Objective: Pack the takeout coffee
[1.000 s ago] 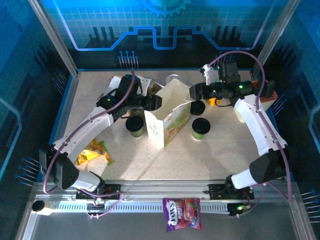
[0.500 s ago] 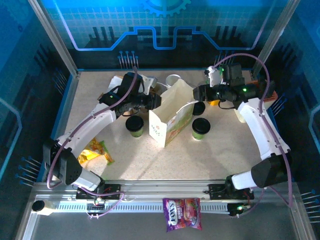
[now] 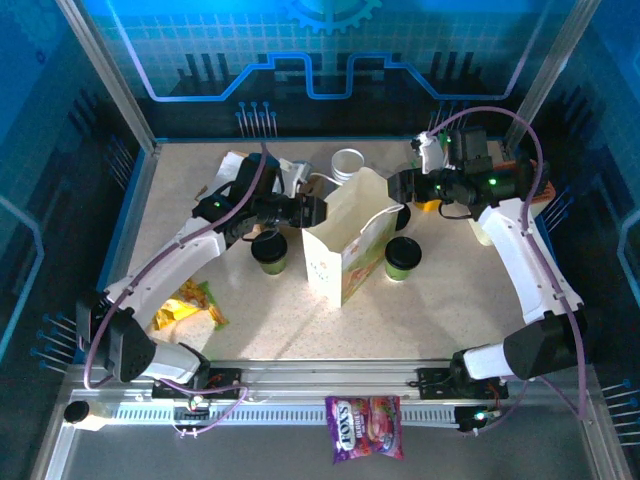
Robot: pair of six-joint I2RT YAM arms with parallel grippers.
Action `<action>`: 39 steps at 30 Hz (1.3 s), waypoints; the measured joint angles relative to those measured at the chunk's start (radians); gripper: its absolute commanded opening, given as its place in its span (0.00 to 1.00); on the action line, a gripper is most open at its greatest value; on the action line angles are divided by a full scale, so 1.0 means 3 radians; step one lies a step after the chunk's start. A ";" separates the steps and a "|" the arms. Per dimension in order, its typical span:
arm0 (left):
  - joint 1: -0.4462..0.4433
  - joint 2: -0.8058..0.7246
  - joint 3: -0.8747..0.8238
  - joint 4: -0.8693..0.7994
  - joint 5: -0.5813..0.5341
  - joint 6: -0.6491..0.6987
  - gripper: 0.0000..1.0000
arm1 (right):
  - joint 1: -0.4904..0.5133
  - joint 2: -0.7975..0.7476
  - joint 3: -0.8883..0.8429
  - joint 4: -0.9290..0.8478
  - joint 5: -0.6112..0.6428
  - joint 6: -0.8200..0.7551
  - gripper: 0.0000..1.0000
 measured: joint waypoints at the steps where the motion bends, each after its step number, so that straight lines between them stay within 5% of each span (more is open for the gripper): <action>1: 0.0000 -0.0004 0.0000 -0.0006 -0.0041 0.0013 0.62 | -0.0001 -0.0008 -0.0001 -0.0001 0.0000 0.0000 0.62; 9: 0.0113 -0.0261 0.0003 0.0008 -0.0310 0.0178 0.86 | -0.0003 -0.0192 -0.0081 0.0045 0.0055 0.0047 0.69; 18: 0.0557 -0.0651 -0.0088 0.0388 -0.0573 0.0074 0.90 | -0.0003 -0.0498 -0.0334 0.0309 0.0172 0.0139 0.85; 23: 0.0749 -0.0100 0.0028 0.0350 -0.0806 0.0092 0.90 | -0.0004 -0.0711 -0.0430 0.0465 0.0301 0.0149 0.86; 31: 0.0752 0.1133 0.0735 -0.0112 -0.1030 0.0312 0.77 | -0.0004 -0.0791 -0.0492 0.0554 0.0435 0.0145 0.87; 39: 0.0726 0.1854 0.1428 -0.0520 -0.1132 0.0514 0.69 | -0.0031 -0.0786 -0.0562 0.0562 0.0497 0.0134 0.88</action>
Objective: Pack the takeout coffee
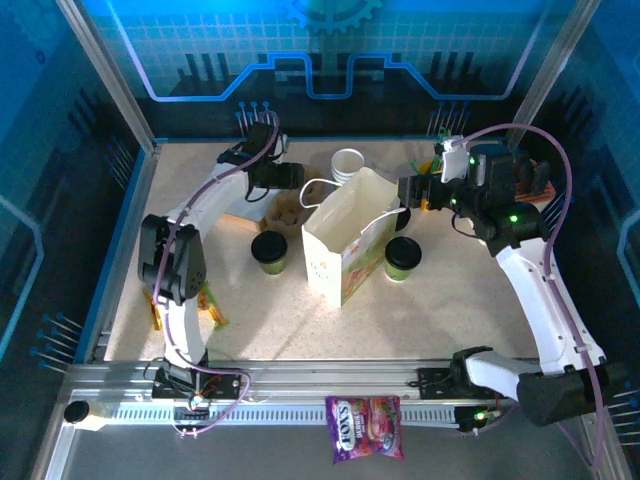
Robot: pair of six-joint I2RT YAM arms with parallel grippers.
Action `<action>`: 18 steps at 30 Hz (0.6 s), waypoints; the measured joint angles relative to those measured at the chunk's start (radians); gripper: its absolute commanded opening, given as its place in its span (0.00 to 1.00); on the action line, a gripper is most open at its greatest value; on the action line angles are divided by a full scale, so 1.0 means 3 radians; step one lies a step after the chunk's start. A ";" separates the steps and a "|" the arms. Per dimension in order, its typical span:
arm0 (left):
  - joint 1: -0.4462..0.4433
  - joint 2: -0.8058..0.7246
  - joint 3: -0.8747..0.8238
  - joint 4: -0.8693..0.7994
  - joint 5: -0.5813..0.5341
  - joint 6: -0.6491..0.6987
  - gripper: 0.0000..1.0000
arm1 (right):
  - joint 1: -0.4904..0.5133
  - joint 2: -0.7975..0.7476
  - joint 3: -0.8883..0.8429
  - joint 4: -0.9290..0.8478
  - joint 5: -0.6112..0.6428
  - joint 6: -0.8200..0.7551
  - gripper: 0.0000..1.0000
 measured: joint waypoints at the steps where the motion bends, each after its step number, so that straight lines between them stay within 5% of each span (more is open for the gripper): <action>1: -0.0011 0.0069 0.0067 -0.0039 -0.0013 0.0020 0.69 | -0.0005 0.0004 0.0000 0.0004 0.0001 0.0001 0.88; 18: -0.0195 0.0603 0.0671 -0.0613 -0.0336 0.0215 0.59 | -0.0055 0.0028 -0.0085 0.0051 0.0013 -0.0013 0.89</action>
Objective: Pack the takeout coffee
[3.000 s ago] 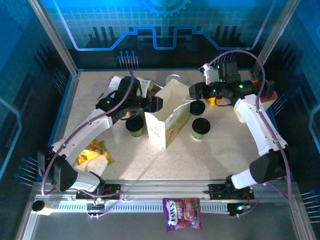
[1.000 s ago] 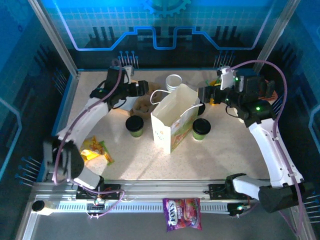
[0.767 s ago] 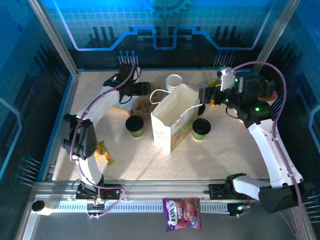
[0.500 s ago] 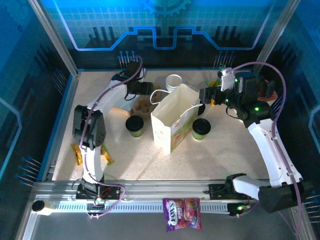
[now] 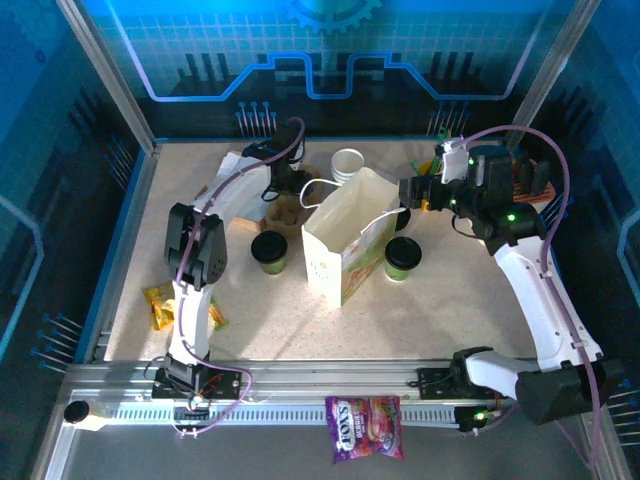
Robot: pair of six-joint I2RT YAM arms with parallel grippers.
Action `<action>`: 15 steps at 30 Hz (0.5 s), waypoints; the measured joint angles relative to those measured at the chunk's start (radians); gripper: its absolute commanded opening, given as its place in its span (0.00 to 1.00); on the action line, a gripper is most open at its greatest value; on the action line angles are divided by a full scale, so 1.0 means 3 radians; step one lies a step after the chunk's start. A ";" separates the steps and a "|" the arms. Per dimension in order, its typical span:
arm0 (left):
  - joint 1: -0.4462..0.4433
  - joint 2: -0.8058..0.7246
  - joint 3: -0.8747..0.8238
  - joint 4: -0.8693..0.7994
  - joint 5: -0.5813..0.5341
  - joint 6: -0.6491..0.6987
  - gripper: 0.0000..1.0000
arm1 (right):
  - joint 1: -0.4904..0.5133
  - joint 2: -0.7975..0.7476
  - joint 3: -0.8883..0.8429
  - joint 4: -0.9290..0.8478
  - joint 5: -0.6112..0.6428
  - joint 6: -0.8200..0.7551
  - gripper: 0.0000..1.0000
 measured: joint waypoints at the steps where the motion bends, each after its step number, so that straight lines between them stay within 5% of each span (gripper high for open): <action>1: 0.0000 0.0013 0.0013 -0.0003 -0.0004 0.0000 0.58 | 0.0000 0.0000 0.0000 0.0001 0.0000 0.0000 0.89; 15: 0.0000 0.0139 0.0094 -0.0140 -0.0025 0.0075 0.54 | -0.0003 0.0039 -0.0001 0.0023 -0.0001 0.0000 0.89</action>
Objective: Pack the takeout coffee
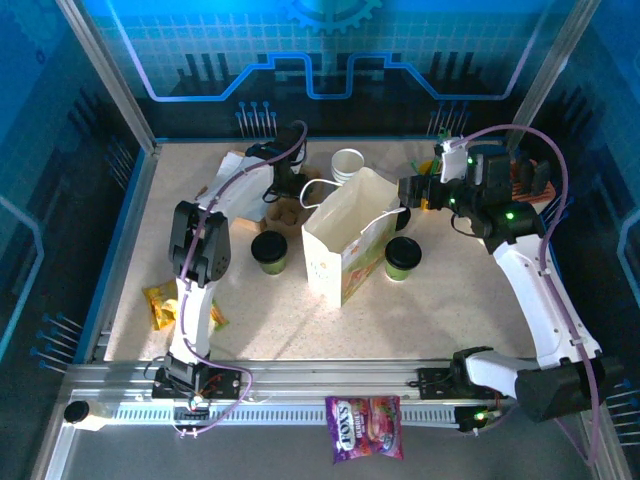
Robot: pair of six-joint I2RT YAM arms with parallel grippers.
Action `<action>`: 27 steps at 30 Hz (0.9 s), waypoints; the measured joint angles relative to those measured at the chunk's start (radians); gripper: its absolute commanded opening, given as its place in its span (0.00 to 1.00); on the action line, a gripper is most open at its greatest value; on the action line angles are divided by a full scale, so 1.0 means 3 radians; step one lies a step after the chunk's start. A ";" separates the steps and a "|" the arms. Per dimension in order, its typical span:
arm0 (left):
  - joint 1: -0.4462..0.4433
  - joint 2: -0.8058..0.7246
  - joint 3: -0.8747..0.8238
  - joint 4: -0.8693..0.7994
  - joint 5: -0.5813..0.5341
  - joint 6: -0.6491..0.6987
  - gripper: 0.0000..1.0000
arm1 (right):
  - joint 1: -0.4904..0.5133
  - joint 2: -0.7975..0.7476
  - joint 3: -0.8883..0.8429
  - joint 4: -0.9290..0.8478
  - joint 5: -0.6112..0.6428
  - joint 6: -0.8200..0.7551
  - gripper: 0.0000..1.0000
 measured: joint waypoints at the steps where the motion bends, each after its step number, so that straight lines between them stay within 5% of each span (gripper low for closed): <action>1: 0.0000 0.0003 0.0005 -0.0001 -0.0001 0.0000 0.54 | 0.0000 0.0003 0.0001 0.0000 -0.0001 0.0000 0.90; 27: -0.0089 0.0179 0.0263 -0.0161 -0.0175 0.0076 0.50 | -0.0005 0.0047 0.0000 0.0000 -0.0008 -0.0011 0.90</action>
